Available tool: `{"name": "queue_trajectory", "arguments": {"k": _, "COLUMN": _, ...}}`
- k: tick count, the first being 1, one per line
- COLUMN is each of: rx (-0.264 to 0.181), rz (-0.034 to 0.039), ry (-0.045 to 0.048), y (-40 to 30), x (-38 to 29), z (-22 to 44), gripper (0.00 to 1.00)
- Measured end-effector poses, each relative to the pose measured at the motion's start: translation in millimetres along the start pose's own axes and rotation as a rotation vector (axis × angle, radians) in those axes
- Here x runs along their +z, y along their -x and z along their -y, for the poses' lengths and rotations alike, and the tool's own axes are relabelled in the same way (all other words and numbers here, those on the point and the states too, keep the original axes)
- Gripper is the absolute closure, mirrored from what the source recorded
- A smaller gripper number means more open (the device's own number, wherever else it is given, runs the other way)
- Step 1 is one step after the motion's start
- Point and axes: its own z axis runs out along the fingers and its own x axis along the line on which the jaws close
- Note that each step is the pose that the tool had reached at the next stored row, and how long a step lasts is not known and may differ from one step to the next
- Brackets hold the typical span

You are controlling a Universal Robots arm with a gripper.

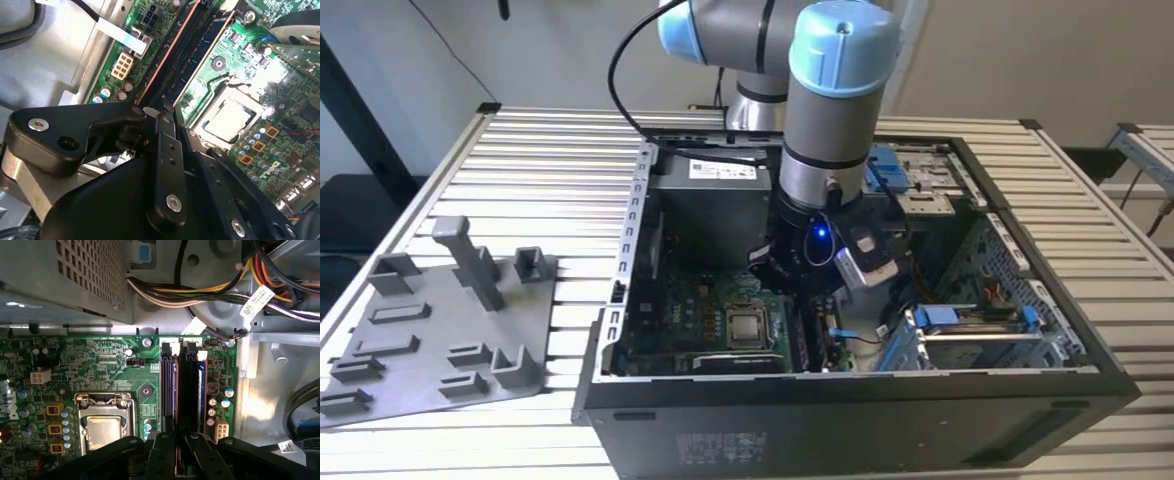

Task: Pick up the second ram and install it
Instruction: 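Insert the second ram into the second slot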

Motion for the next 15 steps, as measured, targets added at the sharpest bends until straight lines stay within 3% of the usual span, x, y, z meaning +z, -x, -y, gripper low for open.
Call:
{"name": "queue_trajectory", "arguments": {"k": 8, "rx": 0.0, "rz": 0.0002, "ry": 0.0006, "y": 0.0, "x": 0.3, "z": 0.0, "gripper": 0.84}}
{"name": "queue_trajectory", "arguments": {"k": 9, "rx": 0.0, "rz": 0.0001, "ry": -0.0023, "y": 0.0, "x": -0.1, "z": -0.1, "gripper": 0.78}}
{"name": "queue_trajectory", "arguments": {"k": 15, "rx": 0.0, "rz": 0.0002, "ry": -0.0041, "y": 0.6, "x": -26.1, "z": 1.9, "gripper": 0.78}}
